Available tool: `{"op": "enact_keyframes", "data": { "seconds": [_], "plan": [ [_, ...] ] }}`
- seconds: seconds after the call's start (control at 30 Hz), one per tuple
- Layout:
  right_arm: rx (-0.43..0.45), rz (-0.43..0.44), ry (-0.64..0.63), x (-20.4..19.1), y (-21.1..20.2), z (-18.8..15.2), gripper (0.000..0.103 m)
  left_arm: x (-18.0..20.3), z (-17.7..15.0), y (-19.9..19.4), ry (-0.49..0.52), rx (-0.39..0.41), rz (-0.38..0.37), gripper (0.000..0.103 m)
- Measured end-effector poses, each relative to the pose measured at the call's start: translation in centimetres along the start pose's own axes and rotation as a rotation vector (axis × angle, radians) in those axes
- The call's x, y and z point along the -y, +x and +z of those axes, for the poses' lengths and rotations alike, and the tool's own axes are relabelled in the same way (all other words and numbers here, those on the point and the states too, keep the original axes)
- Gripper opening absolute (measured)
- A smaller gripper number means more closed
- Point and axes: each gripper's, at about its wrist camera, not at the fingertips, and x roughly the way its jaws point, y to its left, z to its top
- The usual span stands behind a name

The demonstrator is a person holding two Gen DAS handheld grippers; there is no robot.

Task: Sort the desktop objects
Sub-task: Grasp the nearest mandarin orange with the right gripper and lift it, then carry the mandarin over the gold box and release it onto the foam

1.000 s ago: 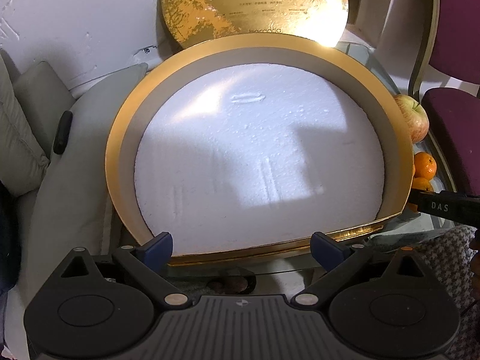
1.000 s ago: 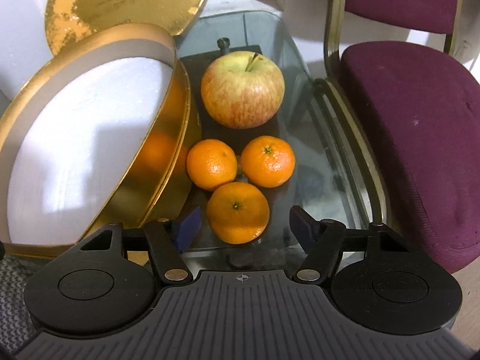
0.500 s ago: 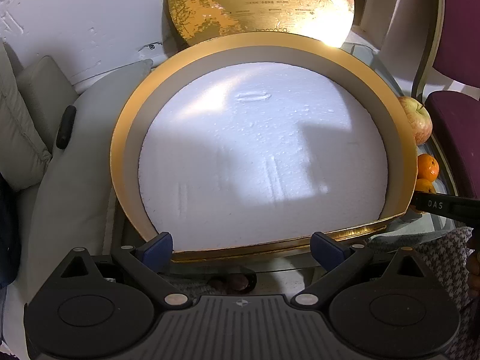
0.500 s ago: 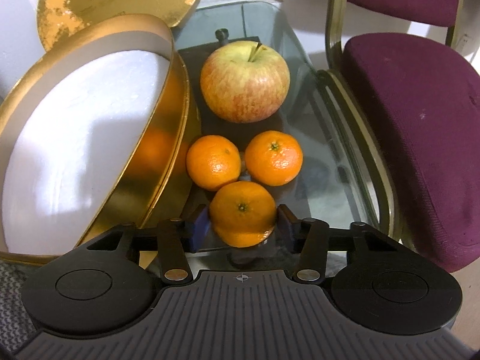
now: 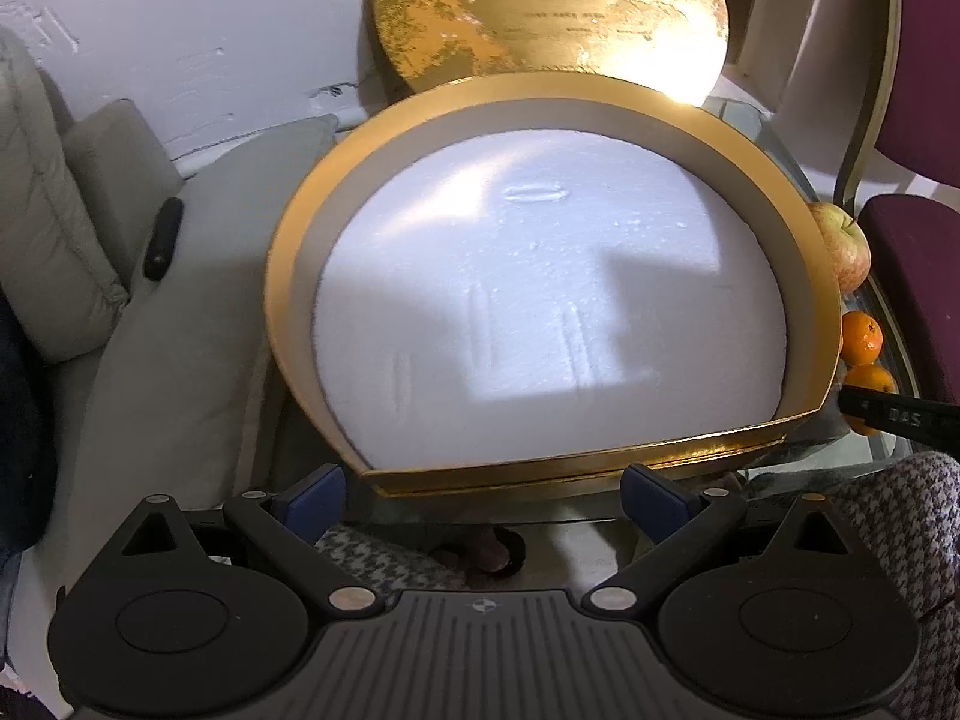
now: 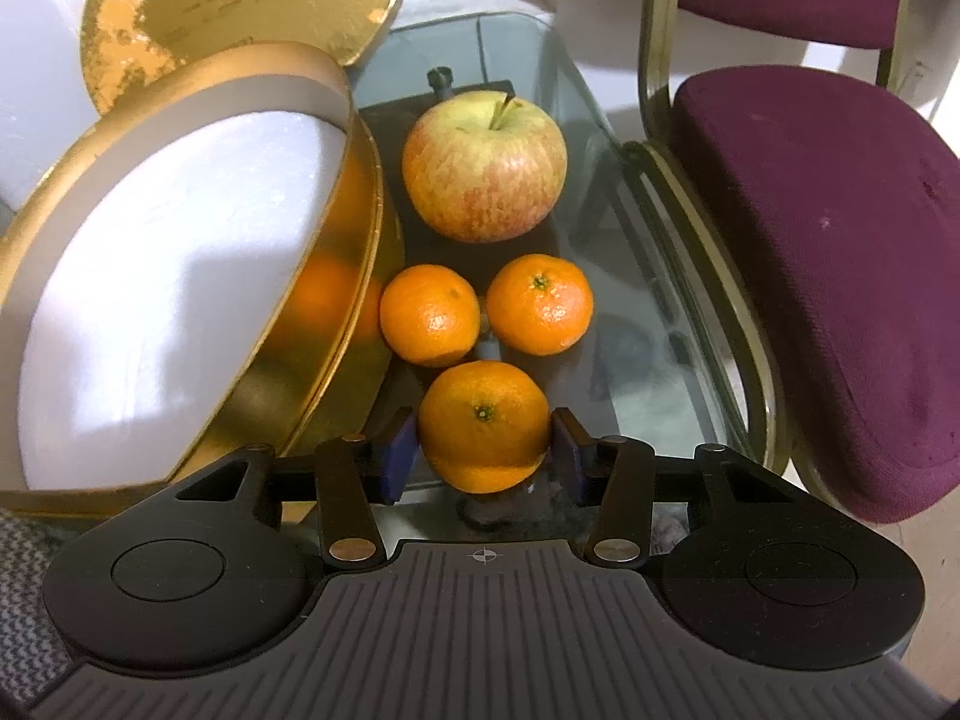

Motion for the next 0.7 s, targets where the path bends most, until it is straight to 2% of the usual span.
{"op": "enact_keyframes", "data": {
  "seconds": [0.23,0.37,0.53,0.7],
  "plan": [
    [0.043,0.016,-0.004,-0.8,-3.8,-0.8,0.049,-2.5,-1.2,-1.7,-0.039,0.032,0.017,0.100],
    [0.102,0.016,-0.011,-2.0,-6.4,-0.9,0.049,-4.5,-2.0,-2.2,-0.082,0.041,0.030,0.100],
    [0.163,0.055,-0.055,-4.7,-8.8,-0.1,0.049,-6.7,-2.7,-2.7,-0.125,0.060,0.043,0.100],
    [0.172,0.092,-0.139,-8.5,-9.0,0.5,0.049,-8.7,-3.3,-2.8,-0.160,0.077,0.050,0.100]
  ]
}}
